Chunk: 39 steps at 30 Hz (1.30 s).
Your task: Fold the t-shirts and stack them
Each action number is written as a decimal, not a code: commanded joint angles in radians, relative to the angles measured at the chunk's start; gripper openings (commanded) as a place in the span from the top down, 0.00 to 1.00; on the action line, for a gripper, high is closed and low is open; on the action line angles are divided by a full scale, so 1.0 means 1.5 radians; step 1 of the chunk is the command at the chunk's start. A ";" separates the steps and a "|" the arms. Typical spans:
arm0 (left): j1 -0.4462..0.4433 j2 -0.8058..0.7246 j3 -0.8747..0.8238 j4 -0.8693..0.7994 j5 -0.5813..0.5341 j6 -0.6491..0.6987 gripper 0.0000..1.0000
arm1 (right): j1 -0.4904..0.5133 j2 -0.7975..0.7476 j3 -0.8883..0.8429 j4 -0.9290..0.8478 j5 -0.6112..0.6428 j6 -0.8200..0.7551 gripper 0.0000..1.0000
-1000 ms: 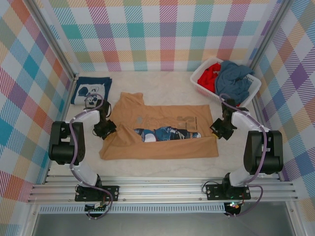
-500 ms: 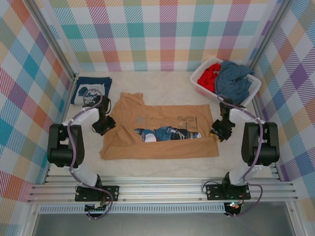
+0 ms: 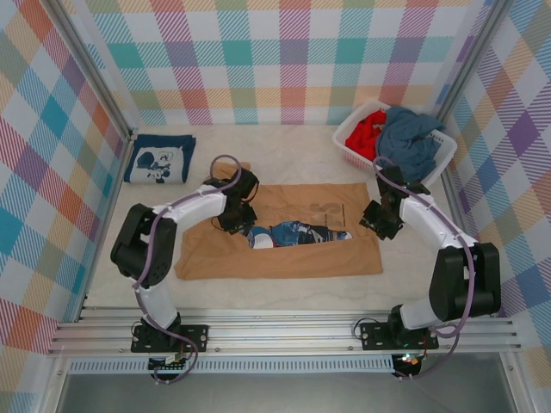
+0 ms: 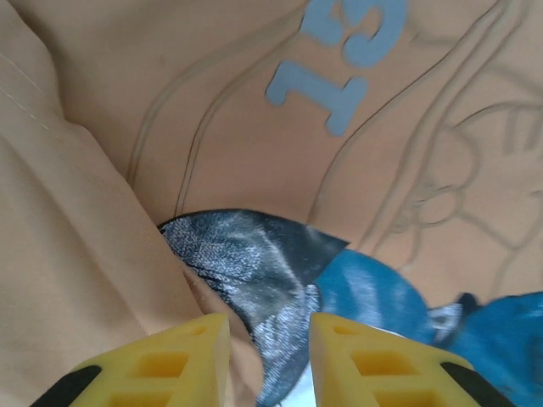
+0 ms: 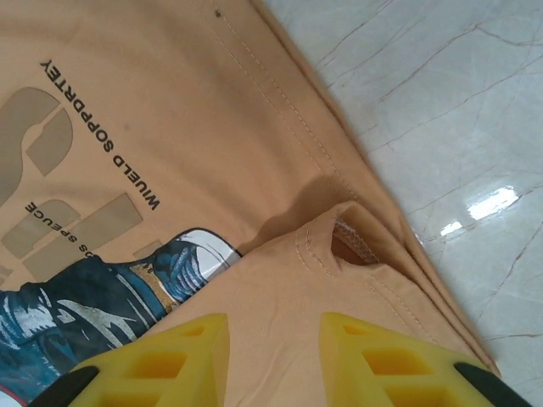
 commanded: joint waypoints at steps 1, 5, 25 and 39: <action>-0.013 0.013 0.007 -0.032 -0.027 0.013 0.68 | 0.000 -0.017 -0.017 -0.004 -0.013 0.006 0.67; -0.018 0.023 -0.001 -0.031 -0.052 0.034 0.67 | 0.000 -0.027 -0.029 0.000 -0.016 0.002 0.67; 0.105 0.011 0.049 -0.037 -0.123 0.070 0.60 | 0.001 -0.035 -0.049 0.011 -0.038 -0.005 0.70; 0.099 0.066 0.076 -0.065 -0.079 0.057 0.68 | 0.001 -0.044 -0.061 0.014 -0.034 0.001 0.70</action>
